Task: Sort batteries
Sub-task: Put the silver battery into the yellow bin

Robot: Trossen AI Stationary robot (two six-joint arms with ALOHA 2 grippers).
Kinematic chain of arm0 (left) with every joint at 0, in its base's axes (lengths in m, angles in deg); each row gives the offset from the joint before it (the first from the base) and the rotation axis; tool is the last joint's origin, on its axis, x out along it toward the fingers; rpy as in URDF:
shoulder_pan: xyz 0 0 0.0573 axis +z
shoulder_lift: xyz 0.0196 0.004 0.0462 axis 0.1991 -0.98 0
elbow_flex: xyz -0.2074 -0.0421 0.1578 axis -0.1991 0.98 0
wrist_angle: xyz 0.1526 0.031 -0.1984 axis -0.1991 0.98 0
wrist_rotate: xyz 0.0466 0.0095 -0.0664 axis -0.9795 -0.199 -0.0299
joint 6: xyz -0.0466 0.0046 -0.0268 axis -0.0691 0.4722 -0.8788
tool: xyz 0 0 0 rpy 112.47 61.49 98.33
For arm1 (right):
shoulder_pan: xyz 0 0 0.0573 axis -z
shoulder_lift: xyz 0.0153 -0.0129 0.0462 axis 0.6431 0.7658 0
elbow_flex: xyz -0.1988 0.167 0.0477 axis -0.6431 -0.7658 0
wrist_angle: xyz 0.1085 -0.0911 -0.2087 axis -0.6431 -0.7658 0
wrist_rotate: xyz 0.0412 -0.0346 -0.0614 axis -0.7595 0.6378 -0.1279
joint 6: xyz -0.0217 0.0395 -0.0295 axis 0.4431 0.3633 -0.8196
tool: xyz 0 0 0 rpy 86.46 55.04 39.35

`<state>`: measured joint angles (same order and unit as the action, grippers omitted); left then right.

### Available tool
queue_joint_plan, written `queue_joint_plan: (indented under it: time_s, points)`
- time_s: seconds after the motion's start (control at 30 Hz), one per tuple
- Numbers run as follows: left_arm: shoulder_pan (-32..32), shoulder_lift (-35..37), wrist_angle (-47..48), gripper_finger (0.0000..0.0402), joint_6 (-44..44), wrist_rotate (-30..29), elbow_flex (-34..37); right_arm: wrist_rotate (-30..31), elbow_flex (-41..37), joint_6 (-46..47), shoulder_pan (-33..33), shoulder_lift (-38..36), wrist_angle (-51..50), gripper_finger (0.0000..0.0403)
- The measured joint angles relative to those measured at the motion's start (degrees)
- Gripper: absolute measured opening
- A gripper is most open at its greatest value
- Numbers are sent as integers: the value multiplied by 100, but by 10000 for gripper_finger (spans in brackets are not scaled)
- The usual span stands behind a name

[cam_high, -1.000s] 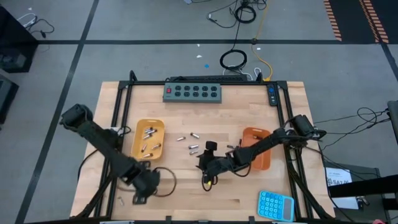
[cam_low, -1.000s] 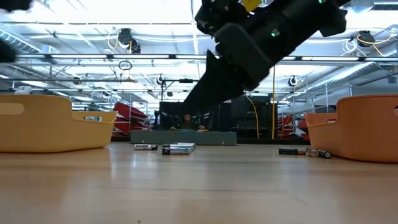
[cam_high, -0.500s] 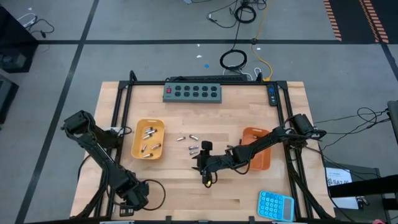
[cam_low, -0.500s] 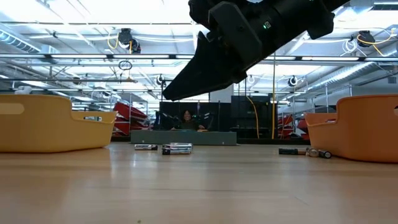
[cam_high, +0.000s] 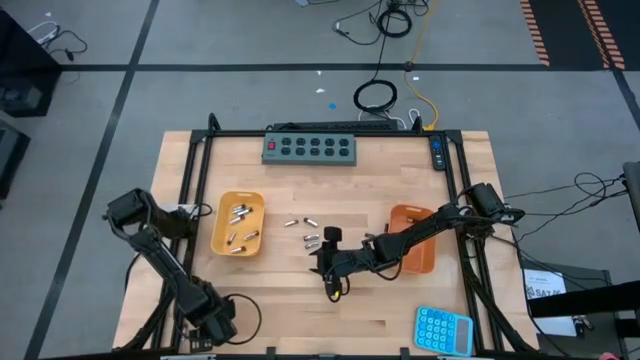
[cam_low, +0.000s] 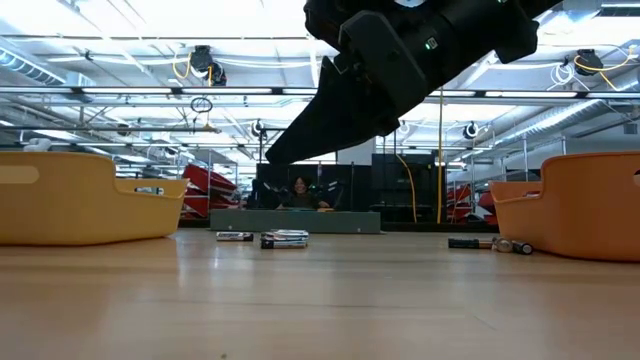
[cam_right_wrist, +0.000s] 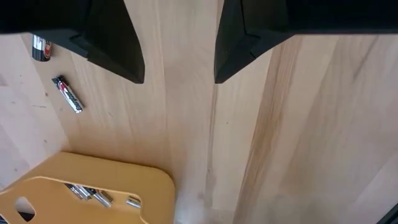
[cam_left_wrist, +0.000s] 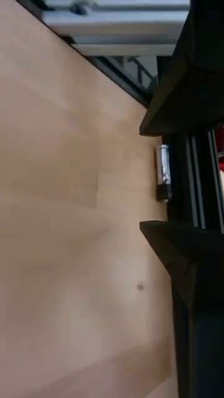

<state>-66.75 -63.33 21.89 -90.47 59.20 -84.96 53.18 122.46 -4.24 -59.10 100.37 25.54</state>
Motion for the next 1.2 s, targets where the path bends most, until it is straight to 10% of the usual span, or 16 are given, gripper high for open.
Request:
queue_joint_plan:
  time_s: [1.2]
  points:
    - [-625,-1128,678,244,-3,930,-489,-278,0,-25,151,0,104,185]
